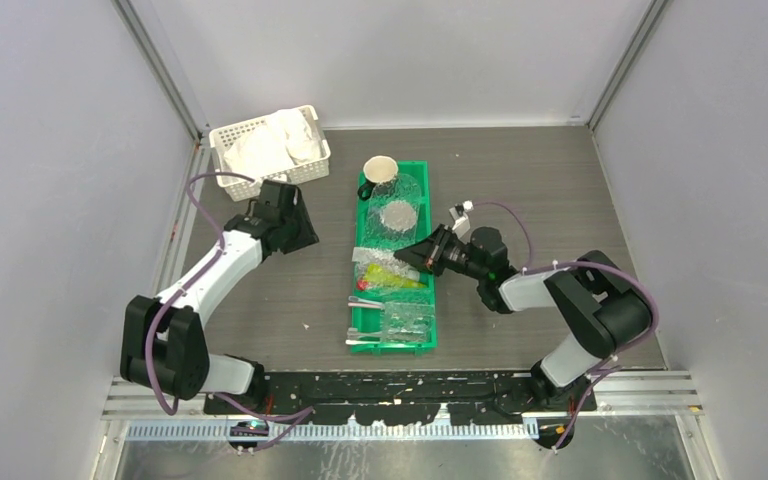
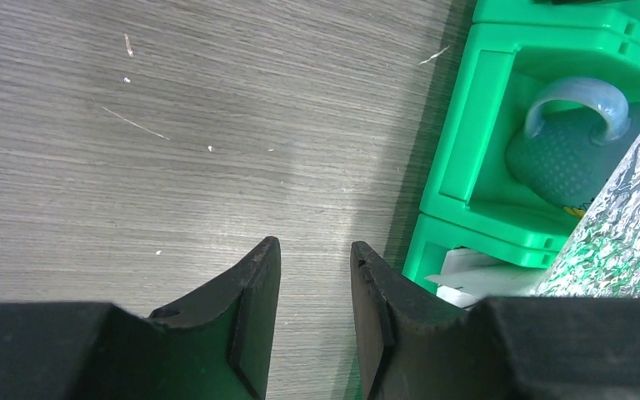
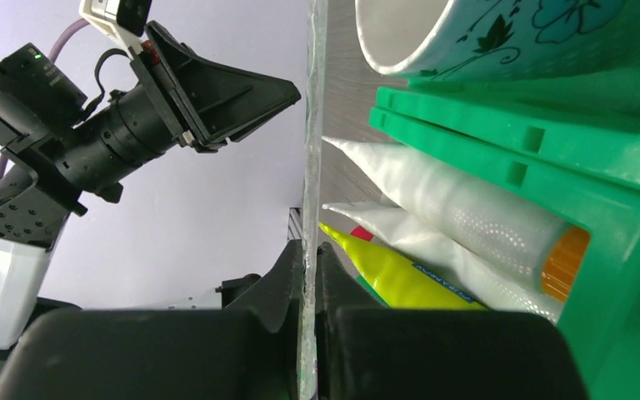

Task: Prepare toiletry sets of a toothbrush and toothpaste on the tray

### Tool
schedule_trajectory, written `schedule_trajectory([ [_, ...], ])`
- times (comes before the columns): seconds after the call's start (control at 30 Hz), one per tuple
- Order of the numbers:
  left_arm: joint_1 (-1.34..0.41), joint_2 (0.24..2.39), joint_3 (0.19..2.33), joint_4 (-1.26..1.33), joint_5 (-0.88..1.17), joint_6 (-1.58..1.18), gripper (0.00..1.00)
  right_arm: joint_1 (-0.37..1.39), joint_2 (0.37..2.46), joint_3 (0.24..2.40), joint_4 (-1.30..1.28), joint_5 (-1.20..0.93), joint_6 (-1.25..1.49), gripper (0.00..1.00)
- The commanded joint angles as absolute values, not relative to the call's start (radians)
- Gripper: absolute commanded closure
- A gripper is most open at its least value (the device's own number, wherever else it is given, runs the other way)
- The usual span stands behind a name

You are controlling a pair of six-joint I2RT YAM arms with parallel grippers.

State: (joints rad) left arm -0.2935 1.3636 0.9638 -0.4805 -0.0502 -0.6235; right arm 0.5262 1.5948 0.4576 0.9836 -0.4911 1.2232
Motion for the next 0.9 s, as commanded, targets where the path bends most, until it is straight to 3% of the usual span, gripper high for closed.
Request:
schedule_trajectory([
  [0.0, -0.300, 1.325, 0.941, -0.429, -0.029, -0.616, 0.62, 0.522, 1.517, 0.449, 0.981, -0.520, 1.181, 0.99],
  [0.1, -0.311, 1.328, 0.929, -0.428, -0.015, -0.626, 0.63, 0.522, 1.365, 0.490, 0.740, -0.520, 1.088, 0.99],
  [0.27, -0.374, 1.306, 0.880, -0.463, -0.005, -0.663, 0.63, 0.522, 1.032, 0.673, 0.115, -0.443, 0.861, 0.99],
  [0.43, -0.495, 1.223, 0.758, -0.542, -0.019, -0.741, 0.64, 0.517, 0.921, 0.952, -0.359, -0.322, 0.694, 0.99],
  [0.7, -0.619, 1.074, 0.603, -0.722, -0.122, -0.845, 0.64, 0.515, 0.871, 1.093, -0.565, -0.251, 0.629, 0.99],
  [0.87, -0.657, 1.048, 0.524, -0.662, -0.112, -0.889, 0.65, 0.515, 0.836, 1.095, -0.581, -0.254, 0.636, 0.99],
])
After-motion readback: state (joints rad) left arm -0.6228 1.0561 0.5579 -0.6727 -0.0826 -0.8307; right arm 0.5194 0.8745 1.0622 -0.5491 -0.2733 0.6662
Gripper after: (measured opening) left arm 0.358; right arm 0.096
